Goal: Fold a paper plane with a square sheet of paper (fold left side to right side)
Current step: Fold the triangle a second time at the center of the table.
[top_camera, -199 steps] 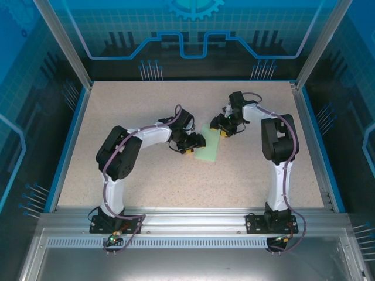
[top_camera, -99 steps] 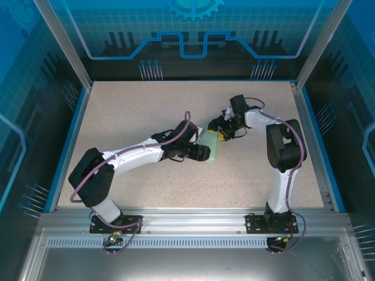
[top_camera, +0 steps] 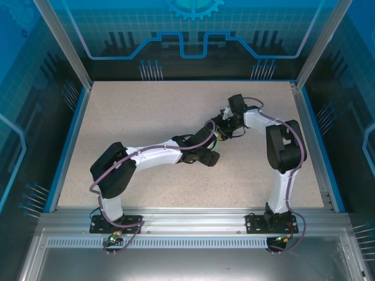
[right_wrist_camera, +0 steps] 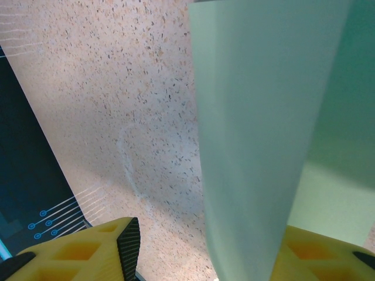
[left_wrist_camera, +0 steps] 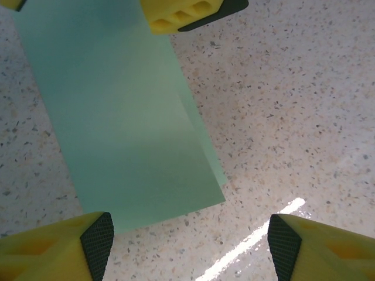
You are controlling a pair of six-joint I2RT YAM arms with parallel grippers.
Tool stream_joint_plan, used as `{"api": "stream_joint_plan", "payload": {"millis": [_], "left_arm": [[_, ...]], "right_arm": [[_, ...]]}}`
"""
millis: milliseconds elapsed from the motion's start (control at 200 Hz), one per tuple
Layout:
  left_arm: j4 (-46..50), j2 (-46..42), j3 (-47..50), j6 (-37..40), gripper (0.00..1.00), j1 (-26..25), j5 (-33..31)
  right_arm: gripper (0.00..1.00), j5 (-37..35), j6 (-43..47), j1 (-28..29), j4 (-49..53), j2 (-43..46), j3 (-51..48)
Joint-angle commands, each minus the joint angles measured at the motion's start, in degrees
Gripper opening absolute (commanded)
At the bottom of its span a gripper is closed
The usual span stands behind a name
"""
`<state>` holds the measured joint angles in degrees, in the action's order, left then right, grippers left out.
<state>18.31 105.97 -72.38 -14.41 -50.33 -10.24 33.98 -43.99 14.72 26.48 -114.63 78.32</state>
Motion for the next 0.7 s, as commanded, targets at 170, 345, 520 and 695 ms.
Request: {"api": "stream_joint_plan", "payload": {"millis": [170, 345, 520, 695], "left_arm": [[5.43, 5.92, -6.83, 2.93, 0.75, -1.52, -7.32], [7.26, 8.51, -8.97, 4.11, 0.74, -3.09, -9.87], [8.71, 10.36, -10.30, 4.83, 0.73, -4.51, -11.76], [10.41, 11.12, -11.32, 4.66, 0.69, -4.95, -15.28]], "right_arm": [[0.52, 1.65, -0.85, 0.97, 1.12, 1.47, 1.22], [0.52, 1.62, -1.08, 1.02, 1.12, 1.54, 1.16], [0.52, 1.38, -1.09, 1.01, 1.11, 1.40, 1.22], [0.52, 1.31, -1.10, 1.18, 1.12, 1.17, 1.13]]}}
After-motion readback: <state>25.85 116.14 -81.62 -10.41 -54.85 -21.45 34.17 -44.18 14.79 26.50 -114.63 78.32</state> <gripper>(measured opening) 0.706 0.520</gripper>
